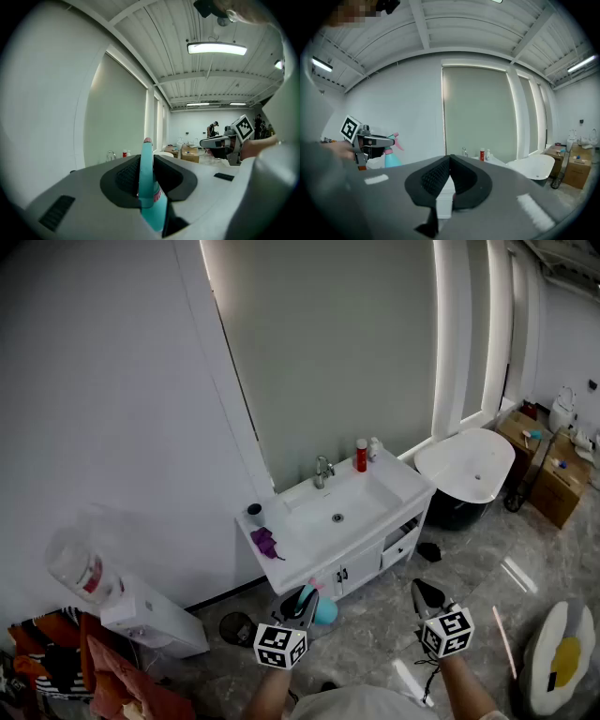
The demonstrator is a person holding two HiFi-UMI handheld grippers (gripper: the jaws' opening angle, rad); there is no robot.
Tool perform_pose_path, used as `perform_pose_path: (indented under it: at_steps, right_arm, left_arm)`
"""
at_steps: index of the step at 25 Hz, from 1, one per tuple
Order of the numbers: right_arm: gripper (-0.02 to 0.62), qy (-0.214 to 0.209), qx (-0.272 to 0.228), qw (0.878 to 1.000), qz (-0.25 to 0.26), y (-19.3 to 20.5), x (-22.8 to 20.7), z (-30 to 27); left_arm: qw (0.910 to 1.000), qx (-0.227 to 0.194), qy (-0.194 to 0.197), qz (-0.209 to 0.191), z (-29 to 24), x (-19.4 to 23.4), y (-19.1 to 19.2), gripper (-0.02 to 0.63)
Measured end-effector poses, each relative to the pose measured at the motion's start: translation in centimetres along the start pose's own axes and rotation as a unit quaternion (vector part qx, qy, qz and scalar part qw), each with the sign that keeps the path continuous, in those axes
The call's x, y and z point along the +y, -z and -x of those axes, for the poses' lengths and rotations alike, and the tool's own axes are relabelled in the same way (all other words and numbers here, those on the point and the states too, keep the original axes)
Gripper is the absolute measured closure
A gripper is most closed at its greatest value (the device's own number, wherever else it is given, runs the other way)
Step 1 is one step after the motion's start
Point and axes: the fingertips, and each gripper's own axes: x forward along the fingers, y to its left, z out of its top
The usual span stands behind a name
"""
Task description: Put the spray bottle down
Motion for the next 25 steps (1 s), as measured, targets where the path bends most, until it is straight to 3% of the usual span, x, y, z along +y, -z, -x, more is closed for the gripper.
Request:
perform_pose_path:
  at_steps: [25]
  right_arm:
    - [0.584, 0.015, 0.020, 1.000, -0.017, 2.0, 2.9, -1.2]
  left_arm:
    - [0.9998, 0.007, 0.018, 0.010, 1.4, 1.9, 1.9, 0.522]
